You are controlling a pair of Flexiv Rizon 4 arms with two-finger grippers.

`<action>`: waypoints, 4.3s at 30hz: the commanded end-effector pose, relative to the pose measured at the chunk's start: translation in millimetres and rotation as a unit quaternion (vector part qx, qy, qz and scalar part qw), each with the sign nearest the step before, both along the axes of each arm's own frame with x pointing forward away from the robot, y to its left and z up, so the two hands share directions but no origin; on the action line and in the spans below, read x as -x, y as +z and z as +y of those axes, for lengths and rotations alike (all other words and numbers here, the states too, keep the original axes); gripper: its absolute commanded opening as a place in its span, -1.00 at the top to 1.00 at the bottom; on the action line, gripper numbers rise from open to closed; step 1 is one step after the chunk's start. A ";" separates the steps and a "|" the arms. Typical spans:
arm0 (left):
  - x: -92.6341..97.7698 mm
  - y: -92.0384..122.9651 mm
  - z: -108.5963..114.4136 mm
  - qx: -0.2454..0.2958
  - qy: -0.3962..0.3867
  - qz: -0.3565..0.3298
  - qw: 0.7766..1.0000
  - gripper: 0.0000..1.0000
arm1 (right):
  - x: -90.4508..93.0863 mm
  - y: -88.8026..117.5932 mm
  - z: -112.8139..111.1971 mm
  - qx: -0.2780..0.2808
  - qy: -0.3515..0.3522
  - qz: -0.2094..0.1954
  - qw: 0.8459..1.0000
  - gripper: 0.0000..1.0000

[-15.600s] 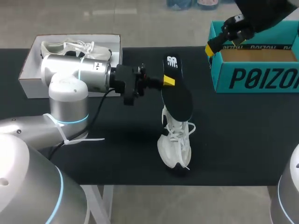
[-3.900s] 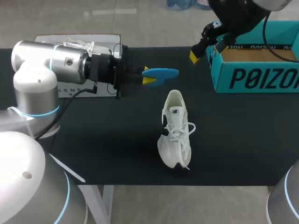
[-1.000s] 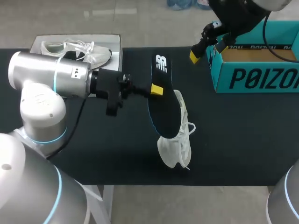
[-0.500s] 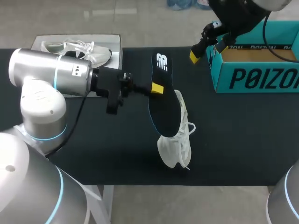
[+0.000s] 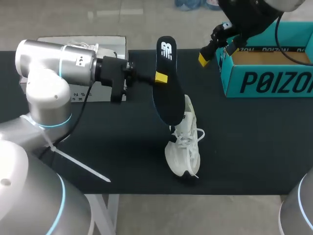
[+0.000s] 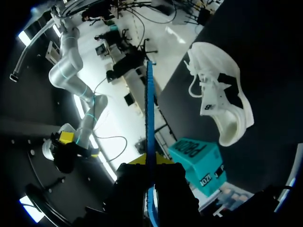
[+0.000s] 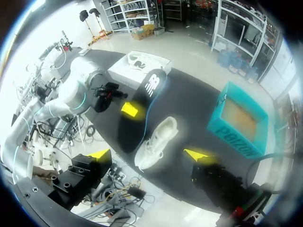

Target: Take the shoe out of the shoebox, open the shoe tongue, remove and reinsert the insole, then place the shoe into the shoebox

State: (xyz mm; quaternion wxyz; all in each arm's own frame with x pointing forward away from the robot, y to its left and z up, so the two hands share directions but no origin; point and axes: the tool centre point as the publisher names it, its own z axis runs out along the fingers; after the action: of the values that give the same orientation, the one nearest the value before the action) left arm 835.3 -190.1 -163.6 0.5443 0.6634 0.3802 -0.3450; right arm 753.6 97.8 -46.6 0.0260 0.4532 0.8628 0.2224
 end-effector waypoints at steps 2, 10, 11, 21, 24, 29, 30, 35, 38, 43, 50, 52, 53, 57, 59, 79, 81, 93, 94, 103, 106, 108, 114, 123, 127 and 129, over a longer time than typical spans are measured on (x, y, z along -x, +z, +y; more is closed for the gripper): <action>-12.8 -0.1 -8.1 -0.008 -0.015 0.006 1.000 1.00 | -1.8 0.0 1.4 0.001 0.000 0.002 1.000 -1.00; -12.8 -0.1 -8.1 -0.008 -0.015 0.006 1.000 1.00 | -1.8 0.0 1.4 0.001 0.000 0.002 1.000 -1.00; -12.8 -0.1 -8.1 -0.008 -0.015 0.006 1.000 1.00 | -1.8 0.0 1.4 0.001 0.000 0.002 1.000 -1.00; -12.8 -0.1 -8.1 -0.008 -0.015 0.006 1.000 1.00 | -1.8 0.0 1.4 0.001 0.000 0.002 1.000 -1.00; -12.8 -0.1 -8.1 -0.008 -0.015 0.006 1.000 1.00 | -1.8 0.0 1.4 0.001 0.000 0.002 1.000 -1.00; -12.8 -0.1 -8.1 -0.008 -0.015 0.006 1.000 1.00 | -1.8 0.0 1.4 0.001 0.000 0.002 1.000 -1.00; -12.8 -0.1 -8.1 -0.008 -0.015 0.006 1.000 1.00 | -1.8 0.0 1.4 0.001 0.000 0.002 1.000 -1.00; -12.8 -0.1 -8.1 -0.008 -0.015 0.006 1.000 1.00 | -3.7 -5.5 -16.1 -0.016 0.004 0.010 1.000 -1.00; -12.8 -0.1 -8.1 -0.008 -0.015 0.006 1.000 1.00 | -6.0 -15.5 -36.0 -0.060 0.008 0.024 0.998 -1.00; -12.8 -0.1 -8.1 -0.008 -0.015 0.006 1.000 1.00 | -4.8 -34.3 -56.6 -0.140 0.005 0.042 0.989 -1.00; -12.8 -0.1 -8.1 -0.008 -0.015 0.006 1.000 1.00 | 2.8 -58.3 -52.1 -0.212 0.016 0.041 0.976 -1.00; -12.8 -0.1 -8.1 -0.008 -0.015 0.006 1.000 1.00 | 4.6 -61.5 -45.8 -0.225 0.025 0.037 0.973 -1.00; -12.8 -0.1 -8.1 -0.008 -0.015 0.006 1.000 1.00 | 5.5 -61.3 -39.9 -0.225 0.029 0.036 0.973 -1.00; -12.8 -0.1 -8.1 -0.008 -0.015 0.006 1.000 1.00 | 4.0 -64.9 -28.1 -0.238 0.047 0.031 0.970 -1.00; -12.8 -0.1 -8.1 -0.008 -0.015 0.006 1.000 1.00 | 0.3 -69.5 -24.6 -0.252 0.055 0.031 0.966 -1.00; -12.8 -0.1 -8.1 -0.008 -0.015 0.006 1.000 1.00 | -33.9 -97.2 57.0 -0.292 0.134 0.059 0.945 -1.00; -12.8 -0.1 -8.1 -0.008 -0.015 0.006 1.000 1.00 | -34.4 -101.6 62.6 -0.294 0.138 0.061 0.944 -1.00; -12.8 -0.1 -8.1 -0.008 -0.015 0.006 1.000 1.00 | -40.7 -121.1 83.0 -0.322 0.142 0.080 0.932 -1.00; -12.8 -0.1 -8.1 -0.008 -0.015 0.006 1.000 1.00 | -41.1 -121.5 84.6 -0.323 0.143 0.080 0.932 -1.00; -12.8 -0.1 -8.1 -0.008 -0.015 0.006 1.000 1.00 | -42.9 -122.7 86.3 -0.326 0.144 0.082 0.931 -0.97; -12.8 -0.1 -8.1 -0.008 -0.015 0.006 1.000 1.00 | -43.5 -123.0 85.2 -0.328 0.143 0.083 0.930 -0.56; -12.8 -0.1 -8.1 -0.008 -0.015 0.006 1.000 1.00 | -43.7 -123.5 85.0 -0.328 0.143 0.083 0.930 -0.14; -12.8 -0.1 -8.1 -0.008 -0.015 0.006 1.000 1.00 | -44.7 -126.0 87.0 -0.330 0.142 0.087 0.929 -0.28; -12.8 -0.1 -8.1 -0.008 -0.015 0.006 1.000 1.00 | -46.6 -128.9 90.9 -0.336 0.140 0.092 0.927 0.03; -12.8 -0.1 -8.1 -0.008 -0.015 0.006 1.000 1.00 | -48.8 -128.9 92.2 -0.338 0.139 0.093 0.926 0.07; -12.8 -0.1 -8.1 -0.008 -0.015 0.006 1.000 1.00 | -50.4 -128.7 92.8 -0.339 0.139 0.093 0.926 0.05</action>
State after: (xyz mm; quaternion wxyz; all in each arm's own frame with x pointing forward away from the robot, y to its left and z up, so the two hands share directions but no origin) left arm 848.5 -197.4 -162.7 0.5305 0.6715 0.3767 -0.3547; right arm 800.9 187.5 -174.1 -0.2395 0.3302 0.7890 0.4595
